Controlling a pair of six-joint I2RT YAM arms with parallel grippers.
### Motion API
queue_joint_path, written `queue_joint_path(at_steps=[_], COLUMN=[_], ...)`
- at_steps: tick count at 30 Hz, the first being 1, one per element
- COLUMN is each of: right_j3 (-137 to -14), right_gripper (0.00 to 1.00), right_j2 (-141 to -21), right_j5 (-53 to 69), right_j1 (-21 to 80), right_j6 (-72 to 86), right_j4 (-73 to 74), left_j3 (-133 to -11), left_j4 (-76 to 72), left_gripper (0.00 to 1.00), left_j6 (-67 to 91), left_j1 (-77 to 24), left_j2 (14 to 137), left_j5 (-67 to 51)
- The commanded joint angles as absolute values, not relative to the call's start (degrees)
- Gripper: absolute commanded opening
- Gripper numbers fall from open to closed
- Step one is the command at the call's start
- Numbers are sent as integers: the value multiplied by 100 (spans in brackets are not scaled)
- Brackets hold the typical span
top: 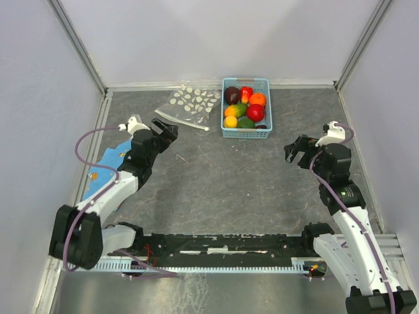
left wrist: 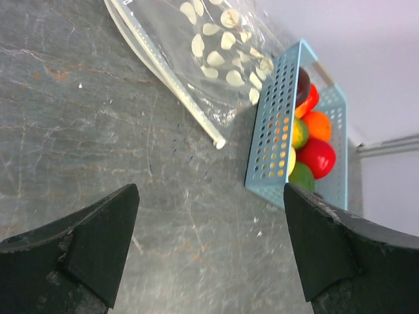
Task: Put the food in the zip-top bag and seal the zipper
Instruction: Pick up the zipper food storage bag at the center of the board.
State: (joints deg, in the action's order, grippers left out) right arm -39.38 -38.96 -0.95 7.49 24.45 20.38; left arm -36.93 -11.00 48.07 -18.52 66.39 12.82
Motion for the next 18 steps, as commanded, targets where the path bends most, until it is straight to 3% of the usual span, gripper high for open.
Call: queue_joint_path(at_steps=[1, 18], right_j3=[-3867, -3756], right_gripper=[99, 99], right_j2=[-3832, -3872], right_j5=[91, -24], right_j1=[762, 905], right_j6=[2525, 2318], right_j4=[1601, 1678], left_j3=[-3597, -5449], left_j4=[-2928, -3852], left_gripper=[96, 82], left_j6=[6016, 6955], left_j1=[-1378, -939], left_j2=[7350, 11008], left_j5=[745, 763])
